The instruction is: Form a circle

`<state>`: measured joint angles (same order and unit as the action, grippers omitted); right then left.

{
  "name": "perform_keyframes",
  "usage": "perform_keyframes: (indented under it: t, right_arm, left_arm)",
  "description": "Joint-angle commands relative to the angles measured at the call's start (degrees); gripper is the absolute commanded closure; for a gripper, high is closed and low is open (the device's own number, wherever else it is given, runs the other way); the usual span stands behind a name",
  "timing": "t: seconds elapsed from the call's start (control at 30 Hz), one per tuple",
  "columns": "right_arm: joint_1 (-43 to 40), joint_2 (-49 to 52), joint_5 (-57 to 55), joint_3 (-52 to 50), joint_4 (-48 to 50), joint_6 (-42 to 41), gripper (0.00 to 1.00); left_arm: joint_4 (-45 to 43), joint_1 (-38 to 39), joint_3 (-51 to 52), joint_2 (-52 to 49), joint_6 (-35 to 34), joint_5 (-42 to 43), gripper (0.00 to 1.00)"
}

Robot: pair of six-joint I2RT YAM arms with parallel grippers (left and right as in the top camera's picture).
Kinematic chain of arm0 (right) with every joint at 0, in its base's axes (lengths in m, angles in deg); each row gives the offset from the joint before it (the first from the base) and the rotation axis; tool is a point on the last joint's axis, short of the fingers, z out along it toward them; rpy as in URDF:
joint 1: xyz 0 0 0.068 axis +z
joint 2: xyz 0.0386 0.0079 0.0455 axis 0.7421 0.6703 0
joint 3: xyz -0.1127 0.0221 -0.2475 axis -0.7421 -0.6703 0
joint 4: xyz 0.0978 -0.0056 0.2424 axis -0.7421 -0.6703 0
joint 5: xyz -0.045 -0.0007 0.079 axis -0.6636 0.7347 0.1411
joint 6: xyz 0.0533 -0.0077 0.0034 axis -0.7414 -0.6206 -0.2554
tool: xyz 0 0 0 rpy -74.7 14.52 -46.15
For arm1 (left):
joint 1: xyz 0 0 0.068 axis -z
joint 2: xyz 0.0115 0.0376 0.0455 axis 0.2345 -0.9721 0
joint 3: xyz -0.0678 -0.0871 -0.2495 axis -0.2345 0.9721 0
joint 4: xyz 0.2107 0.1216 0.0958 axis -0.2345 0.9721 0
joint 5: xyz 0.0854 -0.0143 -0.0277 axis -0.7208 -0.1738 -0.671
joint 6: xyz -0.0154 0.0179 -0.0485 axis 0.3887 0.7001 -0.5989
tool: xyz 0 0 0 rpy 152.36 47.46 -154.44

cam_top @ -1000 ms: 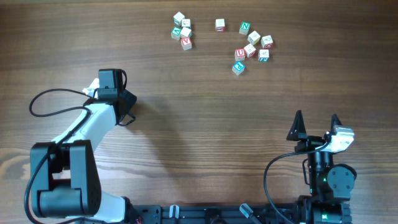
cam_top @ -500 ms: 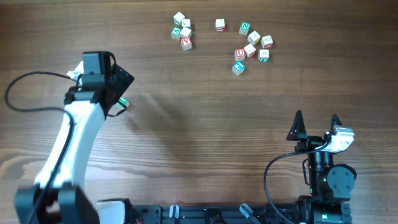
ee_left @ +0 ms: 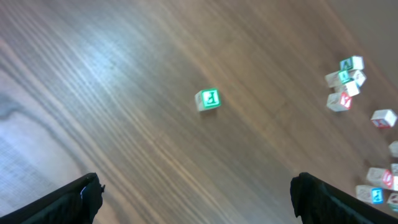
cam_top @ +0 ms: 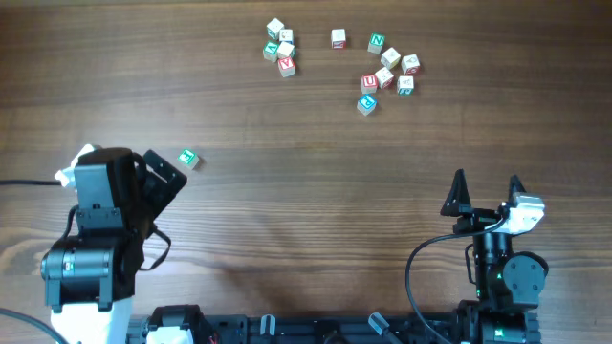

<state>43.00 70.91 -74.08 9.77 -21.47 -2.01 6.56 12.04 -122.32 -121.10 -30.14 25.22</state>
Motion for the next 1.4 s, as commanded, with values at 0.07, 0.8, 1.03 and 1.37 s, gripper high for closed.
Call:
perform_keyframes:
  t: [0.07, 0.8, 1.03, 1.37]
  right_arm:
    - [0.2, -0.3, -1.0, 0.0, 0.2, 1.0, 0.0]
    - [0.2, -0.2, 13.5, 0.0, 0.9, -28.7, 0.0]
    - [0.2, 0.5, 14.5, 0.0, 1.0, -44.4, 0.0]
    - [0.2, 0.8, 14.5, 0.0, 1.0, -44.3, 0.0]
  left_arm:
    - [2.7, -0.3, -0.5, 2.4, 1.0, -3.7, 0.0]
    - [8.6, -0.3, -0.5, 4.4, 0.7, -5.0, 0.0]
    - [8.7, -0.3, -0.5, 4.4, 0.8, -5.0, 0.0]
    - [11.3, -0.2, -0.5, 4.4, 0.8, -4.8, 0.0]
